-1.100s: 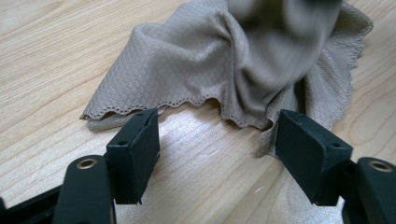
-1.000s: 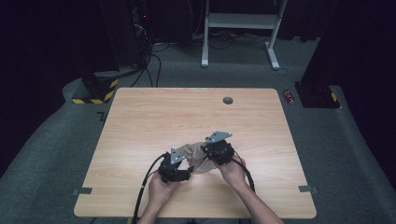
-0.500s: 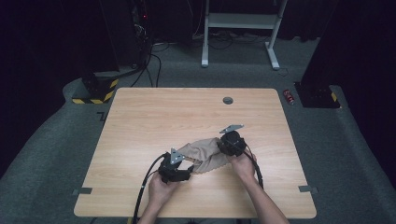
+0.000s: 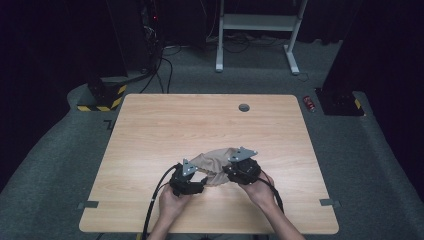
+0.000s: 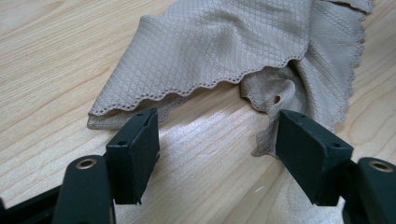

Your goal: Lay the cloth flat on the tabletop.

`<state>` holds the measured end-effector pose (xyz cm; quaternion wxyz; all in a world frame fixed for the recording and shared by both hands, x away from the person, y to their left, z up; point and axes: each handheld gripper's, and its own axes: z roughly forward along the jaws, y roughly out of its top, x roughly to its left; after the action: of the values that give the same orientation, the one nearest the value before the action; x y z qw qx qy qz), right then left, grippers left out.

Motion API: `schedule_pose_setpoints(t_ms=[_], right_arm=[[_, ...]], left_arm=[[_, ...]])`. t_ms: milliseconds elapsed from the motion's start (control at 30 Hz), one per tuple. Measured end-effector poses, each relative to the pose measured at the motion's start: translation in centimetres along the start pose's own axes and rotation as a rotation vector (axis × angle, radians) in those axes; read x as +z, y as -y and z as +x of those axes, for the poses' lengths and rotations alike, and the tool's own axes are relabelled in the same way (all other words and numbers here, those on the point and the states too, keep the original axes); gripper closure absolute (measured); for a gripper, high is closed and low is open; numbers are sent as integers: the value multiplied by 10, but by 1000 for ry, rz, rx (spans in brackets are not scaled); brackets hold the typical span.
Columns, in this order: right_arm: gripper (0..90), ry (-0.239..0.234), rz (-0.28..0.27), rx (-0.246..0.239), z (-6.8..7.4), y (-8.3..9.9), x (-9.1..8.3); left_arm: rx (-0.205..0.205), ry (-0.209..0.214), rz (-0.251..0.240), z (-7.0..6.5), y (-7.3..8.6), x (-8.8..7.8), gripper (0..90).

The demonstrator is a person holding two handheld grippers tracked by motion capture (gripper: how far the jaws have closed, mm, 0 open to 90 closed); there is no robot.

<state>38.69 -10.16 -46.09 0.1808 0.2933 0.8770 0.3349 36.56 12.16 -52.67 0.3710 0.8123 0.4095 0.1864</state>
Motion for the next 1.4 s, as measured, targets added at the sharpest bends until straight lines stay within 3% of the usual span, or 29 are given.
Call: schedule_pose_setpoints(t_ms=[133,233,300,333,367,400,433,500,567,767,800,867,900,933,1100,1133,1267,1400], right_arm=[[492,-43,53,-14,7,-4,27],[480,-45,106,-45,14,-5,45],[498,-44,115,-44,15,-5,47],[607,-25,129,-53,15,-4,52],[607,-25,129,-53,15,-4,52],[732,-26,128,-42,14,-5,52],[732,-26,128,-42,14,-5,52],[833,-15,120,-33,11,-6,50],[871,-8,107,-24,9,-8,47],[892,41,42,22,-9,-18,33],[895,69,25,35,-18,-22,29],[895,75,16,46,-21,-23,28],[897,114,3,66,-30,-26,27],[897,114,3,66,-30,-26,27],[896,198,38,157,-60,-25,37],[893,217,68,201,-71,-21,45],[887,220,117,219,-77,-15,56],[850,204,113,225,-76,-12,57]], left_arm=[[0,0,0,0,0,0,307],[-1,0,0,0,0,0,307],[0,0,0,0,0,0,307],[-1,0,0,0,0,0,307],[-1,0,0,0,0,0,307],[0,0,0,0,0,0,307],[0,0,0,0,0,0,307],[-1,0,0,0,0,0,307],[1,0,1,0,0,0,307],[-1,0,0,0,0,0,306],[0,0,-1,0,0,0,307],[1,-1,0,0,0,0,307],[0,0,0,0,0,0,307],[0,0,0,0,0,0,307],[-1,1,1,0,0,0,306],[0,1,1,0,0,0,306],[0,1,1,0,0,0,307],[0,1,1,0,0,0,307]])
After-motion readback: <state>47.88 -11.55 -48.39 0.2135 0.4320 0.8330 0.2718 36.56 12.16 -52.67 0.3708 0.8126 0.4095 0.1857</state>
